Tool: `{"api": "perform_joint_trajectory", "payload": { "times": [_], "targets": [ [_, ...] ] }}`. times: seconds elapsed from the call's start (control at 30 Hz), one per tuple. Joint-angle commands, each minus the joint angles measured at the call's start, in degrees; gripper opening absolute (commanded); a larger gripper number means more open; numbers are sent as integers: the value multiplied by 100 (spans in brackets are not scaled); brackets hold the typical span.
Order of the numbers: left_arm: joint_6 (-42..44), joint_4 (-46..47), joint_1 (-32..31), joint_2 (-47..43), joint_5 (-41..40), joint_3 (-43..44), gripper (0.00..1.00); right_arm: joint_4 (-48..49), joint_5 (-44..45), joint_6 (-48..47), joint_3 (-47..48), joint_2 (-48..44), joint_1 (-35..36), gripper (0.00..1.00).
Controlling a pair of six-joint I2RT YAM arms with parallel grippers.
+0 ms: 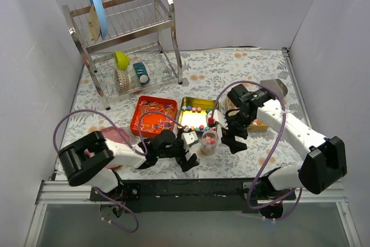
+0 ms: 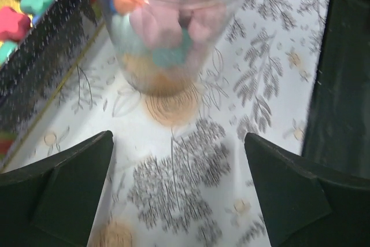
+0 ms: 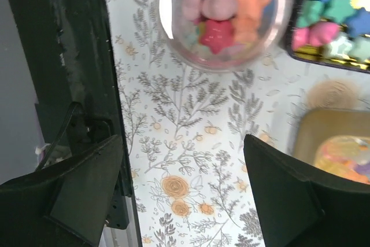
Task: Pack the candies
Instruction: Reset both arms
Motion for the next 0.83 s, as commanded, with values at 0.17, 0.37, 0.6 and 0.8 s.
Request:
{"api": "perform_joint_trajectory", "payload": {
  "times": [0.17, 0.37, 0.6, 0.8],
  "targets": [
    [219, -2906, 205, -2264, -987, 561, 98, 525, 354, 1599, 895, -85, -1248, 95],
    [-271, -3077, 1170, -3266, -2219, 1053, 98, 2098, 2020, 3951, 870, -121, -2174, 98],
    [-1863, -3375, 2603, -2767, -2151, 1853, 98, 2970, 3368, 4255, 957, -234, -2341, 98],
    [-1487, -2664, 3089, -2221, -1931, 2249, 98, 3103, 3081, 4220, 808, -445, -2350, 98]
  ]
}}
